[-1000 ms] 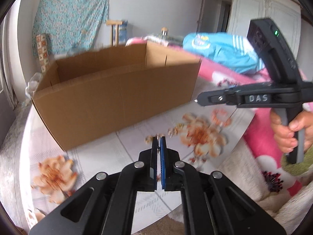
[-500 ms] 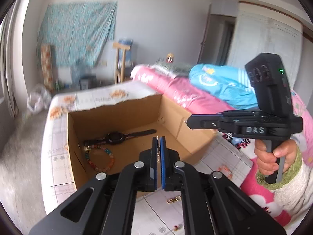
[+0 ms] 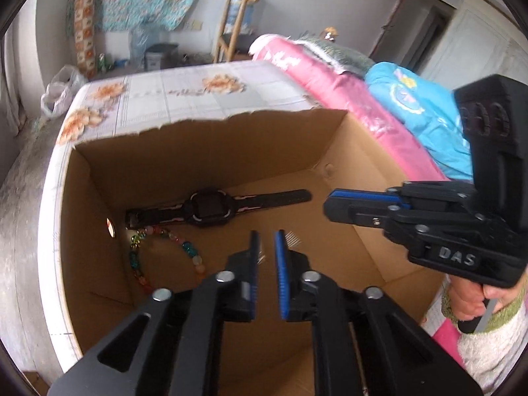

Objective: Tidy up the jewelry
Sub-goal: 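Open the right tool to drop the gold charm into the box, then move the right tool back toward the gold charms on the sheet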

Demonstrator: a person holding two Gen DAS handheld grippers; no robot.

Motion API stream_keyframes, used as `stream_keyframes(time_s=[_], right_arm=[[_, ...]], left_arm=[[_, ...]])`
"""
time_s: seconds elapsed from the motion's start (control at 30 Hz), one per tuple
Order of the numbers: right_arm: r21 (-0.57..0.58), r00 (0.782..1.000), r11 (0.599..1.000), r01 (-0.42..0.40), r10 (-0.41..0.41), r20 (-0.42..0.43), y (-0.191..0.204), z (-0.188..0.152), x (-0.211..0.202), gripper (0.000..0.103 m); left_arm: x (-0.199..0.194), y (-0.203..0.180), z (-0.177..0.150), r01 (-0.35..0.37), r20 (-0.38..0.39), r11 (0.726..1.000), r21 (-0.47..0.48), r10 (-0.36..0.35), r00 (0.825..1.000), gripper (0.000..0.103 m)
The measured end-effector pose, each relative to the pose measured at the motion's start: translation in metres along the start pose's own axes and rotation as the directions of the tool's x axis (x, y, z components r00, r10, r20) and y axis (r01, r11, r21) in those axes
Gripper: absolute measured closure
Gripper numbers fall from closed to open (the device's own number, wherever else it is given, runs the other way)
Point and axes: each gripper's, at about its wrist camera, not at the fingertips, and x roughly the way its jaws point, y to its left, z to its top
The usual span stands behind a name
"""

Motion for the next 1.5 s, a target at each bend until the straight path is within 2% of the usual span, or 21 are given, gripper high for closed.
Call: stream_keyframes(time_s=[0.13,0.37,0.47,0.6,0.67,0.8,0.9,0.97,1.0,1.03,1.1,1.17,1.23,1.33,1.37,1.47,1.5], right_arm=[[0.016,1.0,1.0,0.004,-0.004,0.023,-0.006,0.002,-0.005,0.093],[0.049,0.996,0.999,0.008,-0.012,0.089,-0.011,-0.003,-0.026,0.09],[0.056,0.991,0.998,-0.004,-0.003,0.133,-0.008,-0.009,-0.045,0.087],[0.053,0.979,0.999,-0.006,-0.005,0.202,0.003,-0.022,-0.075,0.08],[0.043,0.97,0.999,0.001,-0.011,0.243,0.012,-0.034,-0.093,0.073],[0.039,0.952,0.999,-0.009,-0.003,0.306,0.026,-0.06,-0.119,0.068],[0.046,0.947,0.998,-0.035,0.019,0.321,0.033,-0.081,-0.127,0.06],[0.056,0.949,0.998,-0.035,0.015,0.314,0.037,-0.093,-0.127,0.051],[0.061,0.951,0.998,-0.023,0.003,0.309,0.04,-0.101,-0.126,0.048],[0.064,0.954,0.998,-0.011,-0.008,0.3,0.043,-0.108,-0.122,0.041],[0.059,0.965,0.998,0.029,-0.043,0.26,0.052,-0.124,-0.11,0.031],[0.053,0.966,0.991,0.121,-0.13,0.225,0.06,-0.139,-0.098,0.022],[0.045,0.956,0.978,0.205,-0.21,0.203,0.067,-0.152,-0.089,0.016],[0.038,0.917,0.936,0.349,-0.35,0.192,0.073,-0.167,-0.081,0.008],[0.038,0.9,0.918,0.394,-0.394,0.187,0.073,-0.171,-0.078,0.008],[0.043,0.866,0.881,0.471,-0.471,0.165,0.072,-0.179,-0.073,0.008],[0.042,0.845,0.86,0.509,-0.509,0.164,0.072,-0.181,-0.072,0.008]], left_arm=[[-0.003,0.0,0.003,0.015,0.031,1.0,0.003,-0.015,0.999,0.085],[-0.02,-0.006,-0.001,0.006,0.087,1.0,0.011,-0.007,0.996,0.085],[-0.042,-0.01,-0.007,0.01,0.145,1.0,0.024,-0.014,0.989,0.085],[-0.081,-0.02,-0.025,0.025,0.244,0.999,0.048,-0.036,0.969,0.083],[-0.102,-0.024,-0.04,0.028,0.294,0.998,0.06,-0.044,0.955,0.079],[-0.131,-0.032,-0.073,0.028,0.365,0.997,0.069,-0.052,0.929,0.065],[-0.139,-0.038,-0.098,0.008,0.38,0.998,0.064,-0.032,0.924,0.053],[-0.139,-0.043,-0.117,-0.011,0.38,0.998,0.069,-0.016,0.925,0.046],[-0.137,-0.045,-0.127,-0.013,0.377,0.997,0.071,-0.015,0.926,0.04],[-0.131,-0.048,-0.14,-0.014,0.36,0.997,0.077,-0.015,0.933,0.036],[-0.116,-0.05,-0.157,-0.041,0.311,0.996,0.076,0.016,0.95,0.033],[-0.1,-0.051,-0.169,-0.079,0.263,0.995,0.063,0.06,0.963,0.032],[-0.083,-0.051,-0.18,-0.131,0.213,0.99,0.055,0.117,0.97,0.032],[-0.062,-0.053,-0.192,-0.176,0.156,0.983,0.051,0.166,0.974,0.031],[-0.056,-0.054,-0.195,-0.188,0.141,0.981,0.054,0.179,0.974,0.031],[-0.045,-0.055,-0.199,-0.215,0.122,0.975,0.061,0.207,0.971,0.031],[-0.043,-0.055,-0.2,-0.222,0.12,0.973,0.062,0.214,0.97,0.031]])
